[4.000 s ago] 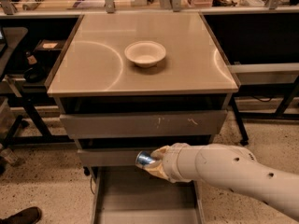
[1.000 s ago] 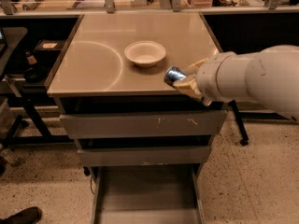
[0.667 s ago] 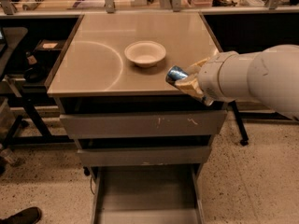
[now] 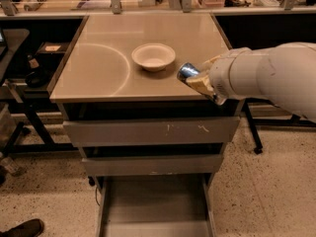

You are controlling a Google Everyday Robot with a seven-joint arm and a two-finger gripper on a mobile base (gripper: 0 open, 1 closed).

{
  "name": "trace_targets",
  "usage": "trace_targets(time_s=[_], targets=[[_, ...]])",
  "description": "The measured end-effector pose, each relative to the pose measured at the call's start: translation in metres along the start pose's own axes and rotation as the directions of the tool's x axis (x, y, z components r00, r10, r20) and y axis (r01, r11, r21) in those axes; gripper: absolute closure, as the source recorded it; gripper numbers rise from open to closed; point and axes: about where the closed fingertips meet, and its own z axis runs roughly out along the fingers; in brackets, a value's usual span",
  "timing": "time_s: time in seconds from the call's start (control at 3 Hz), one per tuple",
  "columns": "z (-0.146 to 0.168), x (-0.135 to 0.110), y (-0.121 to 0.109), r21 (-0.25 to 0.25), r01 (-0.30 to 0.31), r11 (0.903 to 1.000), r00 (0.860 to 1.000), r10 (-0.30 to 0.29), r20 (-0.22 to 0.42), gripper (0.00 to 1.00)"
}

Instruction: Pick redbull can from bottom drawer and place on counter

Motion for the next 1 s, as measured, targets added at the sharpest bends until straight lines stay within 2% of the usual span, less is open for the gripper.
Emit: trace_targets(time_s=[0.33, 1.0], targets=[[0.011, -0.006, -0.032, 0.032, -0.024, 0.9992, 1.0, 0.025, -0.008, 1.0], [0.046, 0.002, -0.082, 0.054, -0.057, 0.997, 0.996, 0.06, -0.066, 1.0]])
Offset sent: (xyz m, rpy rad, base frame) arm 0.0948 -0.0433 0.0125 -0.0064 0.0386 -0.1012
